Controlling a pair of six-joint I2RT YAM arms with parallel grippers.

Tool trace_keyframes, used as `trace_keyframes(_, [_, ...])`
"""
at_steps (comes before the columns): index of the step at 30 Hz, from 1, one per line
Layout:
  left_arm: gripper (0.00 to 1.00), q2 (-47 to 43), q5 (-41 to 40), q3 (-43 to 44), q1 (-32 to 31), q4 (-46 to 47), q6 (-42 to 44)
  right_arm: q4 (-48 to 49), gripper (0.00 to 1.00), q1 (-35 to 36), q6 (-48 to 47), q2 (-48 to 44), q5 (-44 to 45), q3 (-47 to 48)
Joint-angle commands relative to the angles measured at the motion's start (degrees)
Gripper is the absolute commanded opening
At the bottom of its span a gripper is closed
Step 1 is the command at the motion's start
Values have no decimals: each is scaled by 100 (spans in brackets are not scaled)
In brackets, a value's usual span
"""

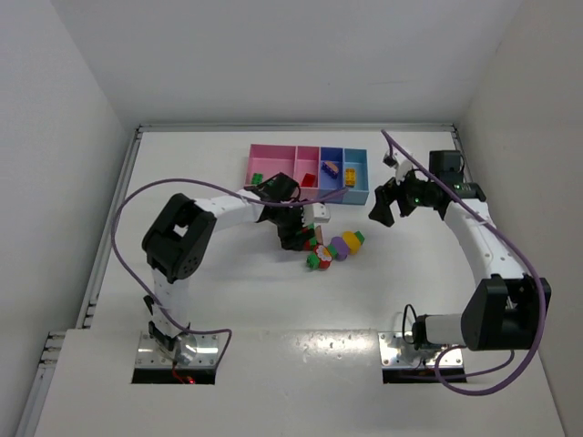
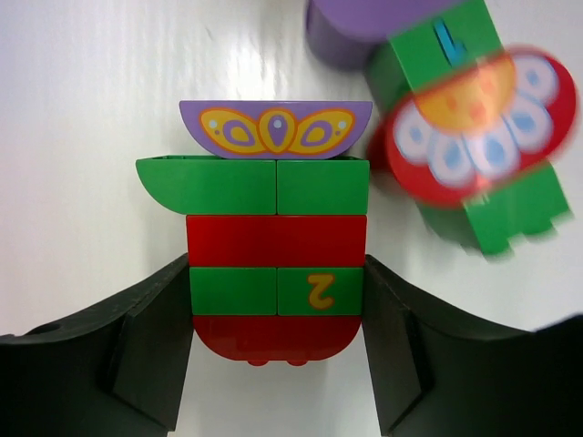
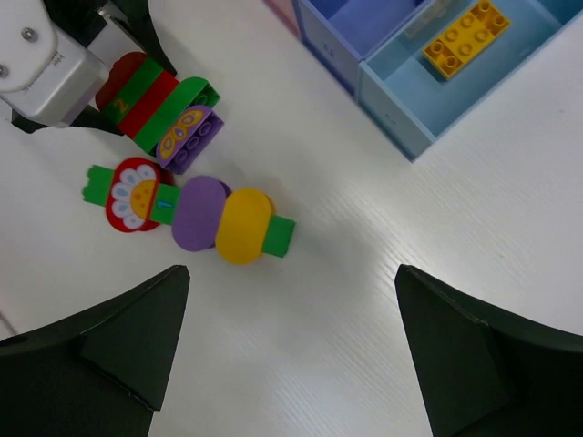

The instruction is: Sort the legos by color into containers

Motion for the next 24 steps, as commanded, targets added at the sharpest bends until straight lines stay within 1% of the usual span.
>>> trace_keyframes(1, [30, -997, 280, -487, 226, 505, -414, 362, 95, -22, 964, 190, -877, -64])
trace_keyframes(2, [30, -1548, 280, -689, 287, 673, -659, 529, 95, -22, 1290, 191, -1054, -134])
trace_keyframes(3, [29, -1815, 175, -1056, 287, 849, -792, 722, 95, 31, 1624, 278, -1265, -204])
trace_keyframes(4, [29, -2061, 122, -1199, 287, 973, -906, 942, 95, 31, 2315, 374, -1676, -344])
trace_keyframes(5, [29, -2472, 122, -1296, 287, 1113, -1134, 1370, 95, 83, 2635, 445, -1880, -346])
trace_keyframes(6, [29, -2633, -44, -1436, 287, 1167, -1258, 1635, 95, 84, 2978, 594, -2291, -441])
trace_keyframes(7, [29, -2783, -132, -1499, 287, 1220, -1381, 1943, 95, 154, 3373, 700, -2469, -495])
trace_keyframes(8, [29, -2915, -194, -1499, 226, 1272, -1460, 2468, 95, 154, 4012, 805, -2654, -495])
trace_keyframes(10, [29, -3222, -351, -1622, 173, 1273, -1583, 2884, 95, 355, 4517, 1025, -3075, -495])
trace_keyframes(11, [29, -3293, -414, -1622, 121, 1273, -1584, 3165, 95, 435, 4859, 1217, -3173, -417])
trace_keyframes(13, [29, -3434, -415, -1622, 120, 1273, -1759, 3421, 95, 671, 5159, 1394, -3367, -276])
trace_keyframes(14, [29, -3434, -475, -1622, 120, 1273, -1760, 3805, 95, 742, 5518, 1465, -3368, -275])
trace_keyframes(18, [29, -3566, -476, -1622, 68, 1326, -1901, 4028, 95, 972, 5680, 1754, -3561, 163])
trace_keyframes(24, [29, -3619, -476, -1675, 15, 1378, -1848, 4029, 95, 1235, 5680, 1887, -3667, 418])
